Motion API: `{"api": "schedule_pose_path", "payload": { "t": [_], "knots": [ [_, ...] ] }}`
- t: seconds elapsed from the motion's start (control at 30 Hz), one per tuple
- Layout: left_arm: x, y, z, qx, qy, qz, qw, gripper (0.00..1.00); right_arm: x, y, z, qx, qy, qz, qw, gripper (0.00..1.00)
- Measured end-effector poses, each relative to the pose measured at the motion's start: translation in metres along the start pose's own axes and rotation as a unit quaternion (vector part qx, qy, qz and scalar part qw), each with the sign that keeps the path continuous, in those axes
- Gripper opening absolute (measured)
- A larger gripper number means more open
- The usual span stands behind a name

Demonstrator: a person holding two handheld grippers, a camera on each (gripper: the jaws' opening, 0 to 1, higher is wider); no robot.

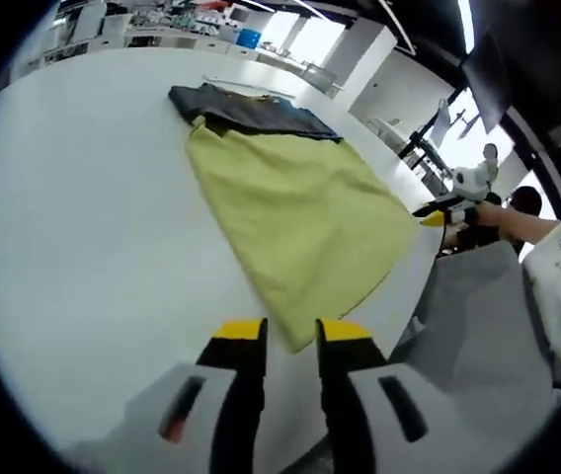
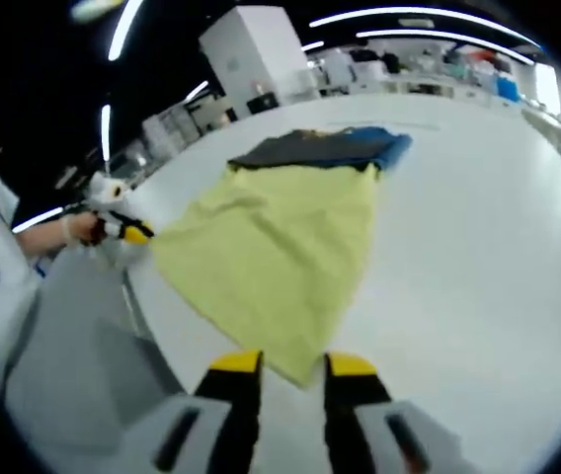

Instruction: Fold the garment on the visible template until the final outline fits inside the template.

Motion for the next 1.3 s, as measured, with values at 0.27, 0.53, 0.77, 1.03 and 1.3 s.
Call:
{"api": "schedule_pose_path", "payload": {
  "t": [0.27, 0.53, 0.77, 1.03, 1.3],
  "knots": [
    [0.001, -0.003, 0.003, 0.003, -0.005, -0.007, 1.0, 0.05, -0.006, -0.002, 0.003, 0.014, 0.0, 0.024, 0.9996, 0.06],
    [-0.001, -0.004, -0.005, -0.011, -0.015, -0.029, 0.9994, 0.0, -0.01, 0.001, -0.001, 0.012, 0.007, 0.039, 0.9991, 0.0],
    [-0.005, -0.009, -0.011, -0.018, -0.034, -0.051, 0.998, 0.0, -0.005, -0.001, -0.012, 0.008, 0.015, 0.06, 0.9981, 0.0],
    [-0.015, -0.019, -0.018, -0.013, -0.047, -0.067, 0.9965, 0.0, 0.007, -0.012, -0.02, 0.019, 0.022, 0.074, 0.9968, 0.0],
    [-0.025, -0.024, -0.021, -0.006, -0.062, -0.08, 0.9949, 0.0, 0.012, -0.02, -0.033, 0.021, 0.029, 0.091, 0.9952, 0.0]
  ]
}}
Point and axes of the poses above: the point that each gripper's makers call its tool centre point, and the gripper's own axes: z roughly forward along the fingers, x roughly to its left, y roughly out of its top, the point moved 10 cm from there along -z, roughly backward along the fingers, and after that the axes turned 11 degrees about -y, right-handed, at the moved point
